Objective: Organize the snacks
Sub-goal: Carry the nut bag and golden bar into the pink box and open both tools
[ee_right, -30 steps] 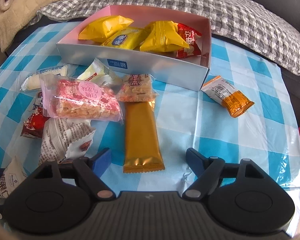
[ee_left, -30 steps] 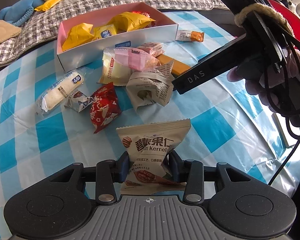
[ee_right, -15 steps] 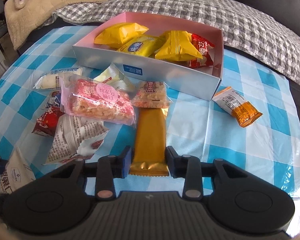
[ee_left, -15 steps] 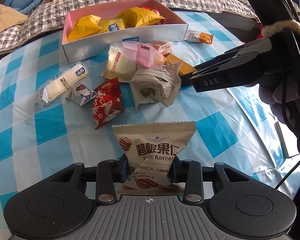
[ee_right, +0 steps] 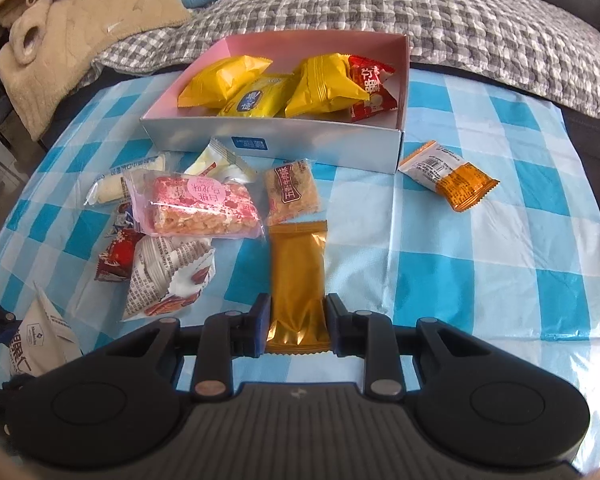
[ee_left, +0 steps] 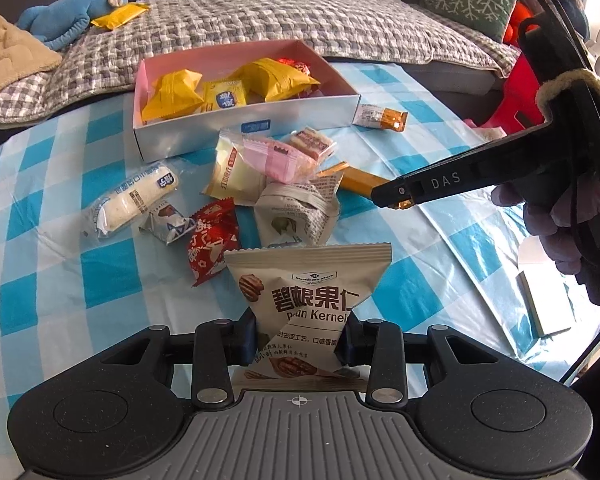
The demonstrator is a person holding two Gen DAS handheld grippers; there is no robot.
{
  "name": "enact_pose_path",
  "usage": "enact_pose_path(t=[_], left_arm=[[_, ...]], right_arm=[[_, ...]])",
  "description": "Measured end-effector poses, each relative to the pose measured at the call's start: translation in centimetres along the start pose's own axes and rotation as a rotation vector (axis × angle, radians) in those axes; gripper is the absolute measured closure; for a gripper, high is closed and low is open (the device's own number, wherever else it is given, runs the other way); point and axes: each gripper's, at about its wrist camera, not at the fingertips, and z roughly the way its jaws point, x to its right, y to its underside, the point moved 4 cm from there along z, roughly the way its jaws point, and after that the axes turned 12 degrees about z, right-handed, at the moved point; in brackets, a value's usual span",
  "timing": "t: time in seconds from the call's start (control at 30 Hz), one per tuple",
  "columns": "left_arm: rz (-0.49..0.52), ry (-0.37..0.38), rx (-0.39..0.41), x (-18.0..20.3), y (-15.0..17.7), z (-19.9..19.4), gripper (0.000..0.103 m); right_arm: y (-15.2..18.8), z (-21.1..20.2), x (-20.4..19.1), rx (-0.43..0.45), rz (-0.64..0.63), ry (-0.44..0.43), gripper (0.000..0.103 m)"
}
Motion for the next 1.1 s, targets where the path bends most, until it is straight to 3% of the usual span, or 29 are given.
enact_pose_path(t=[0.43, 0.63, 0.7, 0.77, 1.03, 1.1], left_arm=[[-0.024, 0.0, 0.07, -0.1, -1.3, -1.6, 0.067], [-0.011, 0.02, 0.035, 0.3, -0.8, -0.8, 0.067], [-0.007, 0.021, 0.031, 0.4, -0.7, -0.7, 0.067], [-0.003, 0.024, 0.028, 0.6, -0.7, -0.6, 0.067], [0.005, 0.023, -0.001, 0.8, -0.3, 0.2, 0.067], [0.004, 0.022, -0.004, 0.7, -0.3, 0.3, 0.067]], right_arm=[[-0.3, -3.4, 0.9, 0.049, 0.08, -0.064, 0.078], [0.9, -2.1, 1.3, -0.034, 0.013, 0.022, 0.072], [1.2, -1.5, 1.2, -0.047, -0.01, 0.043, 0.056], [1.2, -1.1, 1.1, -0.043, -0.027, 0.054, 0.046], [1.1, 1.4, 0.7, -0.071, -0.046, 0.09, 0.054], [1.3, 1.4, 0.5, -0.055, -0.073, 0.106, 0.07]])
